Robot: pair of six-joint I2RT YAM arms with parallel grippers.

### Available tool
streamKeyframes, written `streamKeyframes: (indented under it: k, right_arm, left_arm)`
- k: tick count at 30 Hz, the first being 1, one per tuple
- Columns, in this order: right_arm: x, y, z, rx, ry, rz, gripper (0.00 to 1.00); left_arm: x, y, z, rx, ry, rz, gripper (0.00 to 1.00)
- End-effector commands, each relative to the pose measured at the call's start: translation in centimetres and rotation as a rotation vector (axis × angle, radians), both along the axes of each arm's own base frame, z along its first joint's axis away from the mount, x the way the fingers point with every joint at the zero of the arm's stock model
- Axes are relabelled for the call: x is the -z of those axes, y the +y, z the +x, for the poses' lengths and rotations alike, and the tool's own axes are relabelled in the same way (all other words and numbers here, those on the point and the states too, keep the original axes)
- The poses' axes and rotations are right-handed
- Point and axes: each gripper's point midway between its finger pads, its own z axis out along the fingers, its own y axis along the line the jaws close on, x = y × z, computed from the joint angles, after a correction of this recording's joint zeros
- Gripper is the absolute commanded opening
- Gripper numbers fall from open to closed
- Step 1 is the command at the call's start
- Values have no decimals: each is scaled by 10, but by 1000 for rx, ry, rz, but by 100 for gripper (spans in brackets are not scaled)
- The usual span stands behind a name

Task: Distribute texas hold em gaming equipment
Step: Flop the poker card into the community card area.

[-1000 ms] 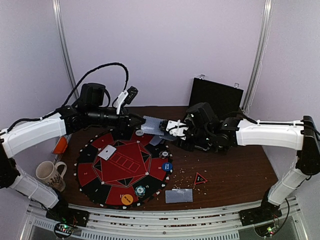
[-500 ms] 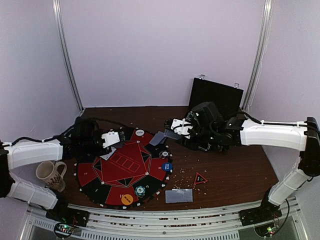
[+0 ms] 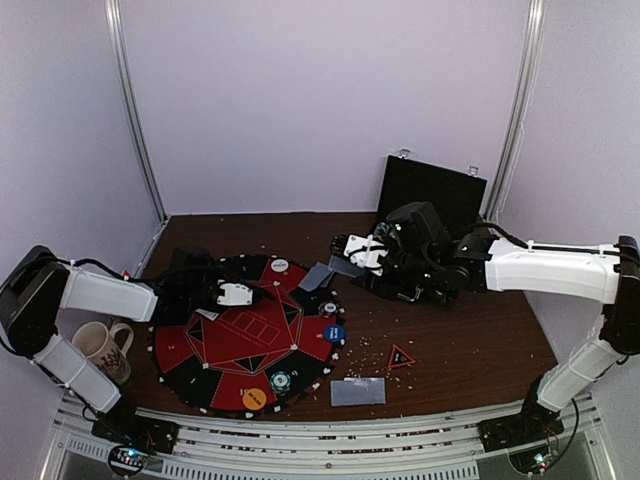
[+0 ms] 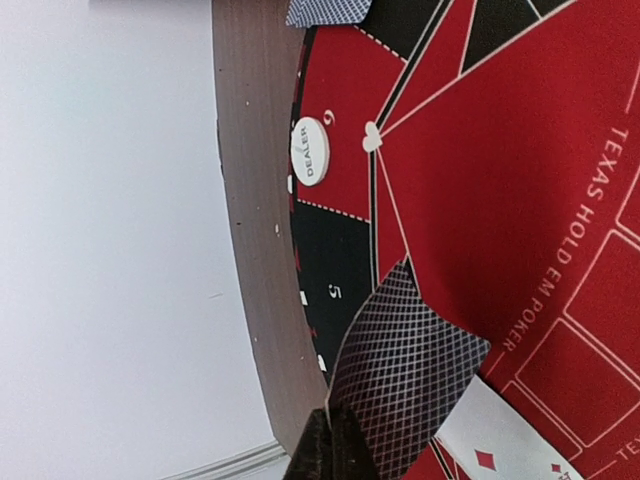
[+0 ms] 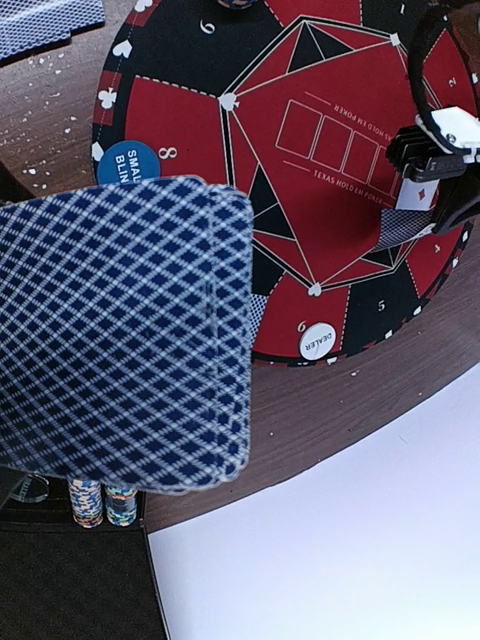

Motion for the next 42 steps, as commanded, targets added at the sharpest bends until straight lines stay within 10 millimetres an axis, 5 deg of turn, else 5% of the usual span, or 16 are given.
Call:
streamKeyframes:
  k: [1, 3, 6, 19, 30, 42]
  right_arm:
    - [-6, -3, -4, -5, 1, 23, 51]
    - [-5, -2, -3, -5, 3, 19, 51]
    - [-7, -1, -3, -7, 5, 23, 51]
    - [-12, -8, -6, 8, -9, 35, 51]
    - [-15, -10, -6, 10, -14, 31, 51]
    - [-15, -12, -6, 13, -21, 19, 51]
  left_arm:
    - [-37, 0, 5, -18, -173, -44, 0]
    - [-54, -1, 9, -30, -199, -65, 0]
    - [-50, -2, 6, -7, -186, -41, 0]
    - [63, -12, -59, 102, 423, 9, 0]
    - [86, -3, -99, 84, 654, 15, 0]
    - [104, 23, -104, -4, 695, 106, 4]
